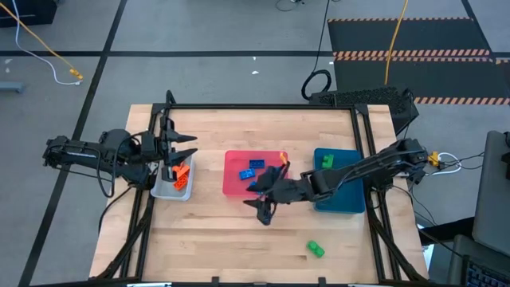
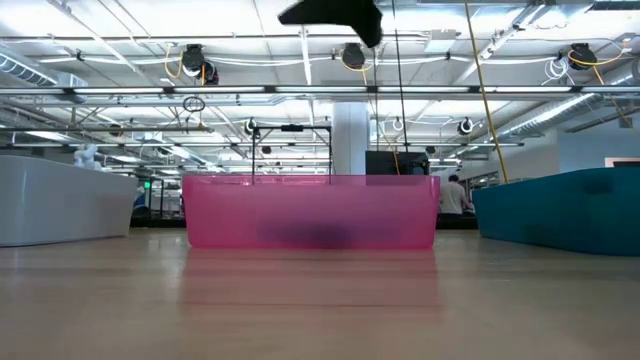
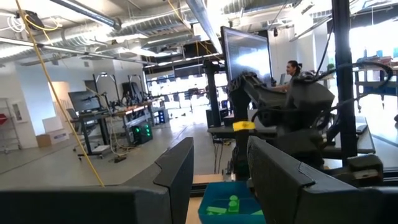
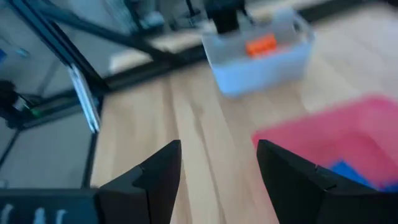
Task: Sort & place blocks by color
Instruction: Put the green game piece into the blue bin
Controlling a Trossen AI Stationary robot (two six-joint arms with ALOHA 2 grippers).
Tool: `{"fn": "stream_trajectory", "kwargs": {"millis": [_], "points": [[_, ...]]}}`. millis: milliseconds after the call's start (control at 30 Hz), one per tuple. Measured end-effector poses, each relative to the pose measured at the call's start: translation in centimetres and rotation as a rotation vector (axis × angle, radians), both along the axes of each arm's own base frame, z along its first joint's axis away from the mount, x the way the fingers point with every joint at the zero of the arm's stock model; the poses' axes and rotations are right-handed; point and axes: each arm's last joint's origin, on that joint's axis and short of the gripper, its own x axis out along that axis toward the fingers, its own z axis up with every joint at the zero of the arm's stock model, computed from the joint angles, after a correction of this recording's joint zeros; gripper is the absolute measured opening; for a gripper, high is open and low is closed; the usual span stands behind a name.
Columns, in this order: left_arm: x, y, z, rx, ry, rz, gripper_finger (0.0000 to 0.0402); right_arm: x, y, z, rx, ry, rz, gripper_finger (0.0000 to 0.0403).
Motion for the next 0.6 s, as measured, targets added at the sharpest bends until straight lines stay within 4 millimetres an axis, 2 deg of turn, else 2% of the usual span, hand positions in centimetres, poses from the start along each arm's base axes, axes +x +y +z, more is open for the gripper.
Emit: {"fn": "stream_trajectory", "kwargs": {"millis": [133, 267, 600], "points": [[0.0, 0.0, 0.0, 0.001, 0.001, 0.000, 0.0152, 0.1, 0.0, -1.0, -0.017, -0.108, 0.023, 0.0204], [0.0, 0.0, 0.0, 0.002, 0.000, 0.000, 0.0152, -0.1, -0.3, -2.2, 0.061, -0.154, -0.012, 0.0204], [0.0, 0.0, 0.0, -0.012, -0.001, -0.003, 0.0152, -0.6, -0.5, -3.2, 0.051, -0.310, -0.003, 0.0204]]}}
